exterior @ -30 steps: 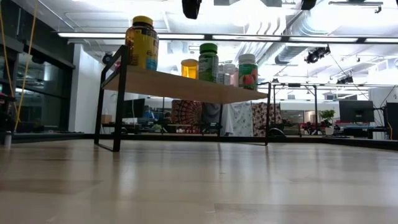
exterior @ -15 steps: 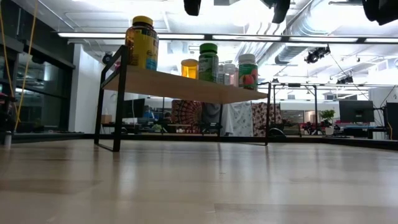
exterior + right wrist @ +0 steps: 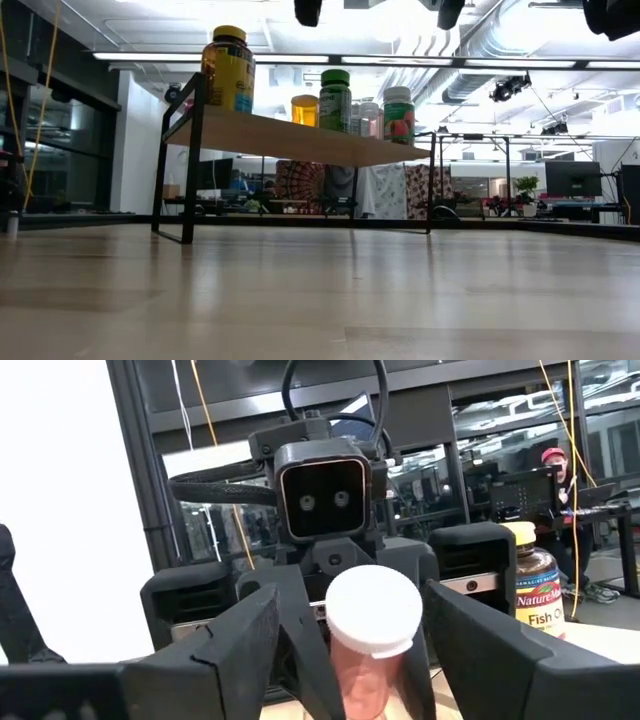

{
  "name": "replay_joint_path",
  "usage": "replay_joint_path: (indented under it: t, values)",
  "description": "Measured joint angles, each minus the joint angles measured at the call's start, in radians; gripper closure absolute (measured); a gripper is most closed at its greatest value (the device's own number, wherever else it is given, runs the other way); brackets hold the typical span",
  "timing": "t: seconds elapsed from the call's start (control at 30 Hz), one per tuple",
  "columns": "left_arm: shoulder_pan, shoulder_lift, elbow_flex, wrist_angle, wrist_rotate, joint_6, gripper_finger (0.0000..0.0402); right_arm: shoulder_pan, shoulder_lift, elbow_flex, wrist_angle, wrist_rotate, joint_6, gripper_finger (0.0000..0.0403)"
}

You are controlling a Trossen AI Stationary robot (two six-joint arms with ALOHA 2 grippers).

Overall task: Pick and place medicine bottles onto shelf by color
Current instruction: Put the light pink medicine bottle on the shelf

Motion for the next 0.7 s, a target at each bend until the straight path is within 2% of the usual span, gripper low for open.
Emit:
replay_joint_path:
  t: [0.13,0.43,0.7]
  values:
    - [0.000,0.000,0.000,0.000,-0.003,-0.015,0.0300,0.000,0.000,0.000,-0.001,0.000,0.000,0.0184]
    - [0.000,0.000,0.000,0.000,-0.002,-0.015,0.0300,0.000,0.000,0.000,-0.002,0.000,0.000,0.0268]
    - [0.000,0.000,0.000,-0.007,-0.002,-0.015,0.0300,0.000,0.000,0.000,-0.003,0.000,-0.019,0.0287]
